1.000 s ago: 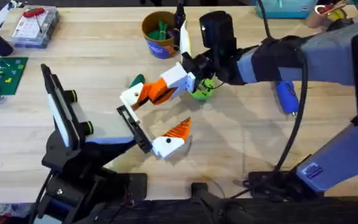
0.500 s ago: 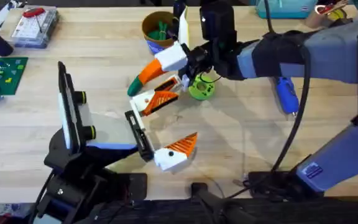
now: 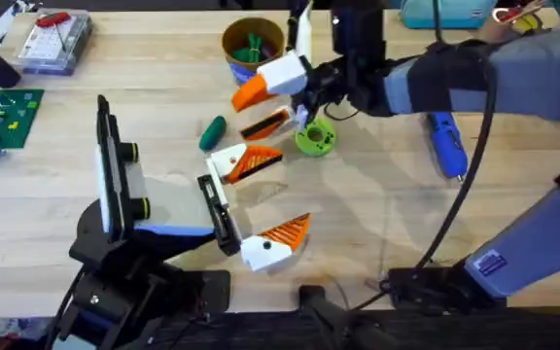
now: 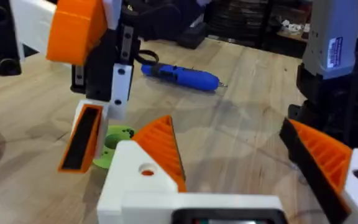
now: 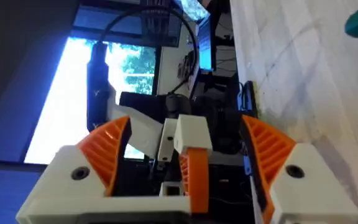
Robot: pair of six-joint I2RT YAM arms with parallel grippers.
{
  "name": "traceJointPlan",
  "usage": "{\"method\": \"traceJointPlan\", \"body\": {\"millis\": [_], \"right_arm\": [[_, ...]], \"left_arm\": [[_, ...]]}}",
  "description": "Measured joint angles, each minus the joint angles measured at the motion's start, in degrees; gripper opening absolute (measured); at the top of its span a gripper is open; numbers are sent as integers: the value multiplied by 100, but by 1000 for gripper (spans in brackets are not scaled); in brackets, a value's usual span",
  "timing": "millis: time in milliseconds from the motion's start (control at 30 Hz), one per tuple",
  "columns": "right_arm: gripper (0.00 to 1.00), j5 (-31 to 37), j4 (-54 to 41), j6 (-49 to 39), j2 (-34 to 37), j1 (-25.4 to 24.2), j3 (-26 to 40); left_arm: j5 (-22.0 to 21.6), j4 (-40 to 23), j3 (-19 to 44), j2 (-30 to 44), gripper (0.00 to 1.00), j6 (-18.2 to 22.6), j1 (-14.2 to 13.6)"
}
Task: Pick up the gripper from the table and insert it into the empty holder that is missing its gripper. Then pick up a screw, insert it into the mounting hole, and use the screwdriver to tighten it. Finally, clean up the table by picking up the vegetable and placing it into the bucket.
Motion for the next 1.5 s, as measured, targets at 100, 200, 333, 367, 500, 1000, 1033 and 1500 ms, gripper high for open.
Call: {"method": "traceJointPlan", "body": {"millis": [100, 200, 333, 367, 500, 1000, 1033, 1500], "right_arm": [[993, 0, -123, 24, 0, -241, 0], [993, 14, -300, 14, -42, -511, -40], [994, 67, -334, -121, -584, -1001, -517], [994, 80, -315, -155, -770, -1130, -657], [994, 86, -293, -304, -1477, -1506, -1297], [993, 388, -505, -1162, -1580, -939, -1788], [993, 421, -505, -1170, -1580, -939, -1788], [993, 436, -505, -1211, -1580, -866, -1788]], "left_arm": [[5, 0, 0, 0, 991, 0, 0], [5, 0, 0, 0, 991, 2, 0], [7, 0, 0, 0, 991, 0, 0], [7, 0, 0, 0, 991, 0, 0], [7, 0, 0, -2, 991, 0, 0], [7, 0, 0, 0, 991, 2, 0], [7, 0, 0, 0, 991, 0, 0], [7, 0, 0, 0, 991, 1, 0]]}}
